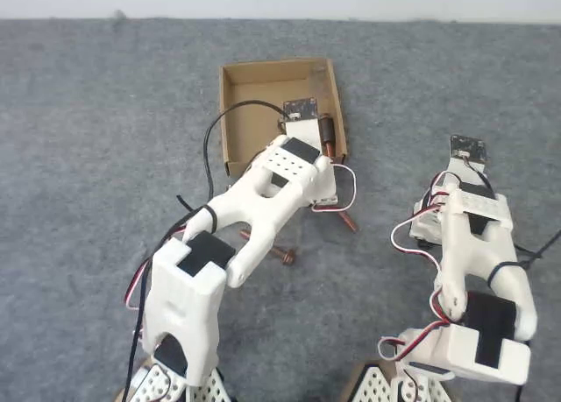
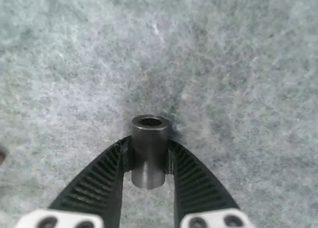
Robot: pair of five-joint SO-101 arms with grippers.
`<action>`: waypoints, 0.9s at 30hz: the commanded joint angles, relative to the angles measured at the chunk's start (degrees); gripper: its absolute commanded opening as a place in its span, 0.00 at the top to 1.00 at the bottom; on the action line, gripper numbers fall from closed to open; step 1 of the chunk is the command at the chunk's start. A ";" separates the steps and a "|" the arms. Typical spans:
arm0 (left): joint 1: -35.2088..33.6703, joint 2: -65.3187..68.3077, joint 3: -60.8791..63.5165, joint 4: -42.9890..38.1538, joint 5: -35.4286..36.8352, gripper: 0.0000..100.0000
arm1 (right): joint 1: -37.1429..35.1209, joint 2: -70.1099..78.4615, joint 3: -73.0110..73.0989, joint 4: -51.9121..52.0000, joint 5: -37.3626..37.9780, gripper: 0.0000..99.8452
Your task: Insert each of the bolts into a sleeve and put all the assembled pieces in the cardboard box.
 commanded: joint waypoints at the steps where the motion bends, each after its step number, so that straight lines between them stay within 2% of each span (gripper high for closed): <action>1: -0.44 -9.76 0.92 -1.85 0.26 0.98 | -0.57 -3.65 -1.76 -0.57 0.79 0.99; 12: 2.99 -13.19 4.09 -3.96 0.26 0.98 | -0.84 -3.65 -1.76 -0.84 0.79 0.99; 17: 2.99 -13.27 4.00 -3.87 -3.08 0.98 | -0.84 -3.65 -1.76 -0.84 0.79 0.99; 27: 2.99 -12.75 4.09 -4.04 -3.25 0.98 | -0.84 -3.65 -1.85 -0.92 0.79 0.99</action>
